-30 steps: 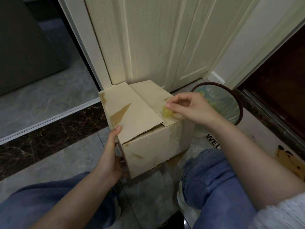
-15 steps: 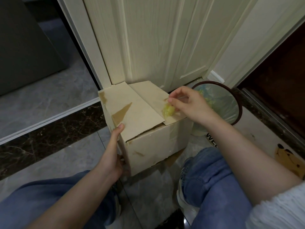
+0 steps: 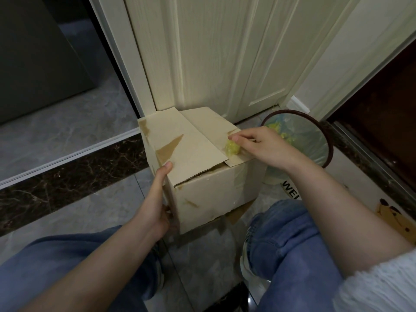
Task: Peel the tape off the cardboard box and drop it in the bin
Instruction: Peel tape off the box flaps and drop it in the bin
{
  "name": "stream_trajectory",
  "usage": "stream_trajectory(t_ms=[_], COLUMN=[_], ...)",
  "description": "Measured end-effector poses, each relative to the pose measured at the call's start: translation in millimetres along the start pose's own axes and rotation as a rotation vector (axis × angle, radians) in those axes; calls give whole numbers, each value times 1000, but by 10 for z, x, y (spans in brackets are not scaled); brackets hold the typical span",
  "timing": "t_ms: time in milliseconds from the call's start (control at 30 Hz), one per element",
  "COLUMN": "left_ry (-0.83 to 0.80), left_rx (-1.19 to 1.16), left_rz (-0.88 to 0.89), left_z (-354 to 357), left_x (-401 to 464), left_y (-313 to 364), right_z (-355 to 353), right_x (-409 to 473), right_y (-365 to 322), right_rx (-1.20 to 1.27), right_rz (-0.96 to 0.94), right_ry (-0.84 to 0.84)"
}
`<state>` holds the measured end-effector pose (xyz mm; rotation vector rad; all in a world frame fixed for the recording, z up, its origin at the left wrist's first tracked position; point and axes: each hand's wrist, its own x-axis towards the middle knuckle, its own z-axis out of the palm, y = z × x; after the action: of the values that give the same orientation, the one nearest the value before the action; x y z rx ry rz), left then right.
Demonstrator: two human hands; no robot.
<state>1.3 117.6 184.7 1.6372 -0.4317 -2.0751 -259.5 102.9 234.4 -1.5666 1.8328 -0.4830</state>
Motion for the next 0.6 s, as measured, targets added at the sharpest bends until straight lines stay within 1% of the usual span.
stream_trajectory(t_ms=[267, 367, 500, 600], left_ry=[-9, -15, -12, -17], left_rx=[22, 24, 20, 35], left_rz=[13, 4, 8, 13], left_z=[-5, -12, -11, -3], left_x=[11, 13, -5, -16], left_y=[12, 8, 14, 7], right_z=[0, 8, 32, 40], right_x=[-16, -29, -21, -19], right_y=[-21, -34, -24, -7], right_rx=[49, 16, -38, -87], right_rz=[-31, -34, -29, 19], right_ry=[-16, -29, -6, -66])
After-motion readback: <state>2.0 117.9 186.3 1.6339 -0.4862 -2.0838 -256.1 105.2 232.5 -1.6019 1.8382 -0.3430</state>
